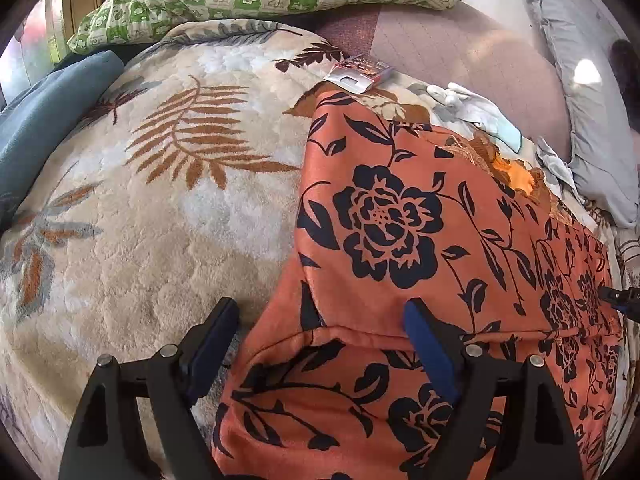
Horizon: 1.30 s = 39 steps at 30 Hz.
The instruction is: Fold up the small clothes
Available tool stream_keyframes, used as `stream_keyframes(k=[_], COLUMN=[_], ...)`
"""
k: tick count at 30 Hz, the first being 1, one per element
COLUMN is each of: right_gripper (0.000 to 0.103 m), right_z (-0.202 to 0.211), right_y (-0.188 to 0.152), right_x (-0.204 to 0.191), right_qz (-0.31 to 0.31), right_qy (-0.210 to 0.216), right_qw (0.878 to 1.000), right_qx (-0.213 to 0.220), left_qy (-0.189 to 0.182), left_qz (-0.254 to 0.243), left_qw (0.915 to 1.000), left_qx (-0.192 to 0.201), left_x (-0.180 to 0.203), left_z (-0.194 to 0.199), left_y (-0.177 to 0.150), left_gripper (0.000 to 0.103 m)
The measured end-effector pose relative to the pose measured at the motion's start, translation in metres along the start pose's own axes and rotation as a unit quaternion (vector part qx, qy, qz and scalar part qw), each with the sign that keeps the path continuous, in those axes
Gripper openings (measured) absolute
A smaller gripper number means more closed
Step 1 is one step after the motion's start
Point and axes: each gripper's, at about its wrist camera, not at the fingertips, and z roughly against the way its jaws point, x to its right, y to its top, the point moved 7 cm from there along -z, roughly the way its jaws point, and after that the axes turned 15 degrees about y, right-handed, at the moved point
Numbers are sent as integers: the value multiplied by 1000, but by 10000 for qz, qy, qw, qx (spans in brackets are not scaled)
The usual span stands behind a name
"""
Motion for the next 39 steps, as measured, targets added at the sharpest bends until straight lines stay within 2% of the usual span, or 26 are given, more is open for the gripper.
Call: stream_keyframes(k=[2, 3, 6, 9, 10, 11, 12, 13, 14, 15, 17, 19, 21, 23, 25, 26, 28, 29, 30, 31, 33, 35, 37, 39], right_gripper=[13, 12, 12, 12, 13, 13, 15, 16, 24, 31, 33, 38, 69, 70, 70, 70, 70, 69, 69, 69, 69, 69, 69, 69], right_z=[3, 8, 32, 43, 32, 15, 0, -2, 6, 13, 30, 51, 64, 60, 44, 34, 1, -18, -29, -23, -11, -11, -23, -47], right_y=[3, 7, 23, 34, 32, 27, 17, 10, 7, 5, 4, 7, 8, 4, -3, -7, -16, -20, -24, -22, -15, -11, -13, -19], right_x=[-11, -17, -40, -40, -29, -14, 3, 10, 12, 13, 7, -10, -34, -64, -88, -90, -73, -53, -41, -44, -74, -120, -174, -228], right_qz=[292, 412, 820, 920, 863, 673, 365, 209, 184, 165, 244, 391, 547, 707, 714, 625, 245, -112, -433, -454, -37, 477, 848, 964], right_qy=[-165, -220, -433, -726, -917, -973, -941, -740, -661, -722, -853, -639, -320, 174, 882, 1071, 879, 608, 544, 555, 578, 741, 1235, 1880], right_qw=[9994, 9989, 9942, 9878, 9876, 9911, 9944, 9962, 9957, 9951, 9933, 9920, 9914, 9914, 9897, 9893, 9950, 9980, 9976, 9972, 9975, 9955, 9886, 9773], right_qx=[15, 89, 543, 1029, 941, 610, 320, 413, 620, 652, 747, 1019, 1148, 1088, 872, 771, 404, 153, 8, 212, 400, 346, 141, -174], left_qy=[-68, -96, -121, -40, 16, 58, 82, 97, 93, 79, 114, 126, 192, 114, 78, 170, 395, 393, 496, 634, 882, 879, 877, 1010], left_qz=[22, 37, 18, -21, -62, -105, -133, -154, -144, -99, 58, 156, 264, 367, 336, 282, 150, 211, 300, 436, 904, 1454, 2011, 2446], left_qw=[10000, 9999, 9999, 9999, 9999, 9998, 9996, 9996, 9996, 9997, 9993, 9969, 9938, 9940, 9972, 9984, 9991, 9989, 9981, 9966, 9907, 9837, 9734, 9614], left_qx=[5, 7, 44, 125, 151, 188, 219, 227, 228, 217, 364, 758, 1066, 1025, 663, 458, 17, 114, 206, 308, 497, 591, 659, 759], left_x=[-1, -1, -3, -2, 0, 1, 2, 2, 2, 1, -5, -12, -19, -23, -22, -22, -24, -26, -31, -38, -59, -83, -110, -137], left_z=[0, 1, 1, -1, -2, -3, -3, -3, -2, 0, 9, 26, 40, 40, 25, 14, -9, -8, -3, 2, 14, 24, 32, 38], left_y=[1, 1, 0, 2, 2, 3, 2, 2, 3, 4, 8, 16, 21, 23, 18, 14, 4, 6, 9, 11, 15, 18, 18, 17], left_gripper=[85, 85, 85, 85, 85, 86, 86, 86, 86, 86, 86, 86, 86, 86, 86, 86, 86, 86, 86, 86, 86, 86, 86, 86])
